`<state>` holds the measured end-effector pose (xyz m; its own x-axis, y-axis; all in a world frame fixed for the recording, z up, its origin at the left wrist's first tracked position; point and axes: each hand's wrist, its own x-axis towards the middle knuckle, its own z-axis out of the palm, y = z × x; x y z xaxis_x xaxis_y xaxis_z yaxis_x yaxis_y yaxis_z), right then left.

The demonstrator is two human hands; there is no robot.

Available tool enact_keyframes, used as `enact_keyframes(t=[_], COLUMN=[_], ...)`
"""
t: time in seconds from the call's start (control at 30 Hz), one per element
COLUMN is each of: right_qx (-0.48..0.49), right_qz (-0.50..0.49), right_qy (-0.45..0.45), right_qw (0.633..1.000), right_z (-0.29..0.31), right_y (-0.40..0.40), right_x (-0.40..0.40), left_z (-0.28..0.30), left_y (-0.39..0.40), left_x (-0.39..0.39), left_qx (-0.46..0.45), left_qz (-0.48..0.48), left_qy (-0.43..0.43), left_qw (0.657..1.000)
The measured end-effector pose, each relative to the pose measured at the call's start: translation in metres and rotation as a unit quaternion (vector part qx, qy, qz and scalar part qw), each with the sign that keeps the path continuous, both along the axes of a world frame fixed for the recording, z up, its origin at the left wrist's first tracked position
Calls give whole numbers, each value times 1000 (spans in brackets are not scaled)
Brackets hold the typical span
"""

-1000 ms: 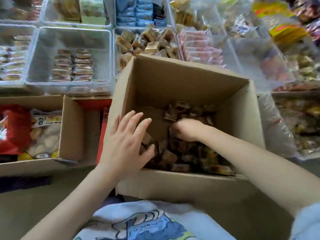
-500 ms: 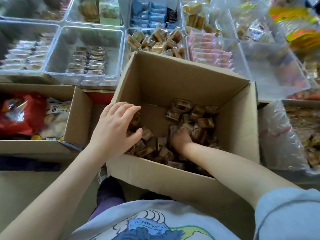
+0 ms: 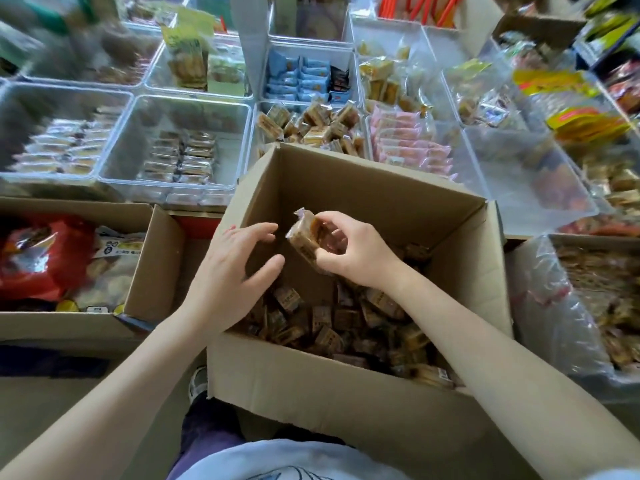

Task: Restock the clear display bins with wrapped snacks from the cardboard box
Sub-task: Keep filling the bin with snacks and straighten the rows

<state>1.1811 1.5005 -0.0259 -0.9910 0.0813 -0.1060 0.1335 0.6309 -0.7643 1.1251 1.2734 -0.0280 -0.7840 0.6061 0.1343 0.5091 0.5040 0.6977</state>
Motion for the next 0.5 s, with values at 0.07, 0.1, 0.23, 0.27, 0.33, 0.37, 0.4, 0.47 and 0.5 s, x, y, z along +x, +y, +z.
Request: enact_keyframes(t=[0.07,0.1,0.23,0.27,0.33,0.37,0.4,0.47,0.5], right_qx=[16,26,55,43,-12,-38,-56,-77,-78], right_qz=[5,5,1,1,5,7,11,24,29], right_qy=[59,83,140,138,117,103,92,75,71], right_qw=[998,996,989,989,993,994,994,994,994], right_z=[13,19,38,44,54,58,61,67,69], right_y=[-15,-23,-46,-49,-53,-55,-57,-64,-69], right_x=[-5,-9,-25,-29,-42,-50,-60,-83,-96], left_z=[15,22,37,39,40,40,41,40,39], left_y=[8,11,7,2,-11,-19,-28,-44,-51], left_x=[-3,-6,-28,-35,-53,-62,-72,-93,-106], left_qx=[84,124,240,260,275,280,286,301,304], left_qz=[45,69,128,125,95,76,56,32,32], left_qy=[-92,-132,-217,-232,-228,-222,-221,-232,-237], left_qw=[991,981,938,929,929,931,931,925,922])
